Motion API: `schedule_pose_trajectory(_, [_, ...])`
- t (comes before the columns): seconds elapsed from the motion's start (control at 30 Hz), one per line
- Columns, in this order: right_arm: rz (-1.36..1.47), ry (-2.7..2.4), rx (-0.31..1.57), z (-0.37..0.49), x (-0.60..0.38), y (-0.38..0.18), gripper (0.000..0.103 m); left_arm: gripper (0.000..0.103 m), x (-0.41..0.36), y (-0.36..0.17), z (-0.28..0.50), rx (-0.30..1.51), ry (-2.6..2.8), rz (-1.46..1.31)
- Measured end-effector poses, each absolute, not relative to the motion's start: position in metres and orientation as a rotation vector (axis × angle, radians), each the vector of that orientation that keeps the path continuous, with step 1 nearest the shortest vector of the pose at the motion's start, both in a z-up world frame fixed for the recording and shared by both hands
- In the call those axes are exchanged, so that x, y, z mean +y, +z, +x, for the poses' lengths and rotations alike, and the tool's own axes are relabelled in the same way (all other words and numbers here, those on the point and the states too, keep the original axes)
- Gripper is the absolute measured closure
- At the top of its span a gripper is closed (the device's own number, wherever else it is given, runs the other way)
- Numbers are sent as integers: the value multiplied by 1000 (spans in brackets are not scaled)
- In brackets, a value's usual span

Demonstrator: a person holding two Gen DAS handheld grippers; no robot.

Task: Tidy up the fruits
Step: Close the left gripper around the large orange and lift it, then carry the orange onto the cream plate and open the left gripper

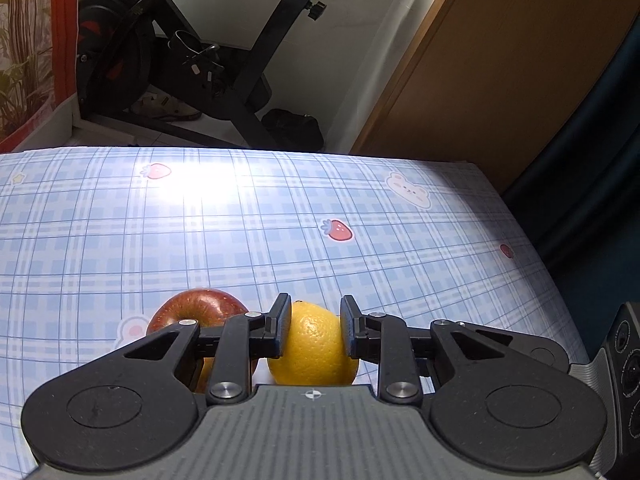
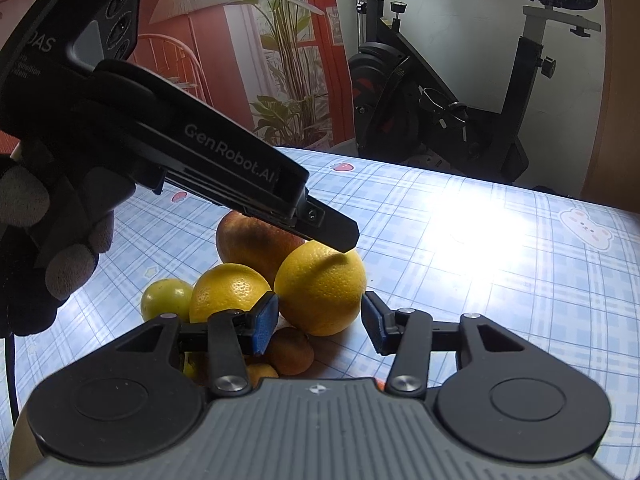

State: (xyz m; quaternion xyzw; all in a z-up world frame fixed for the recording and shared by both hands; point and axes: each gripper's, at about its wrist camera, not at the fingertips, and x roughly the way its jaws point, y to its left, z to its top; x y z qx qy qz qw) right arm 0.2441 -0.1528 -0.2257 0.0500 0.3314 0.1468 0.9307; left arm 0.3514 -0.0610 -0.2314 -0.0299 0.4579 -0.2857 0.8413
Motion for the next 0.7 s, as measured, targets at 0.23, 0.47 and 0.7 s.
schedule_pose_trajectory(0.23, [163, 307, 699, 256, -161, -230, 40, 75, -60, -233, 352, 966, -605, -76])
schedule_pose_trajectory(0.47, [162, 336, 684, 249, -161, -231, 49, 75, -58, -232, 352, 971, -637, -93])
schedule_pose_trajectory(0.7, [156, 332, 685, 240, -163, -231, 50, 71, -50, -236, 350, 994, -629, -119])
